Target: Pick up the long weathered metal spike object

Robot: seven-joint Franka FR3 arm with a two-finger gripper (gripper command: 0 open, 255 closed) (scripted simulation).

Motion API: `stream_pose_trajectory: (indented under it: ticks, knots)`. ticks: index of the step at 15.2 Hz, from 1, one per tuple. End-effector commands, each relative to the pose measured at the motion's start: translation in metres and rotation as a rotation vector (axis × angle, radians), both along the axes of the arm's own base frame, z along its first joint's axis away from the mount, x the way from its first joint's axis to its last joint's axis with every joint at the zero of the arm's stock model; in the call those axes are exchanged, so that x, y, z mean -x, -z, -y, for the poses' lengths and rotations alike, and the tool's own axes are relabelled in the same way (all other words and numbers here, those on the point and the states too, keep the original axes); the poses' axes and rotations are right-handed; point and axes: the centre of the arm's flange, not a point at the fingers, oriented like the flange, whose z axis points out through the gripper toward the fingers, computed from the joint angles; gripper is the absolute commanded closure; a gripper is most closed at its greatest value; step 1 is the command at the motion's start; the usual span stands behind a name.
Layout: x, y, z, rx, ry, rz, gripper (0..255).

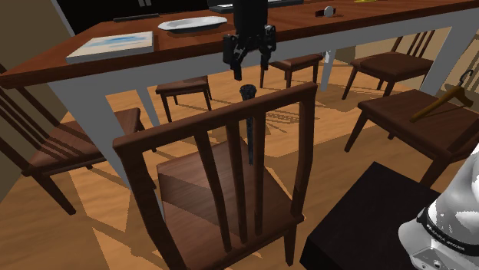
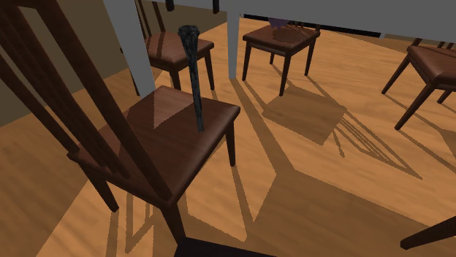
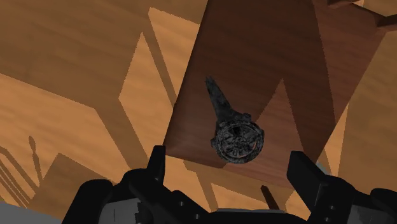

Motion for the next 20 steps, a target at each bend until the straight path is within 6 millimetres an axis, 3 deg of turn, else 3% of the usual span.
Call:
stream_pose_trajectory:
  ticks: [1, 8, 10, 11, 20]
  knots:
    - [-0.007, -0.002, -0.014, -0.005, 0.002, -0.006, 0]
    - [-0.007, 0.038, -0.014, -0.005, 0.002, -0.006, 0]
    - [-0.007, 0.038, -0.014, -0.005, 0.002, -0.006, 0]
    - [-0.008, 0.039, -0.014, -0.005, 0.002, -0.006, 255]
    - [-0.007, 0.038, -0.014, -0.005, 0.002, -0.006, 255]
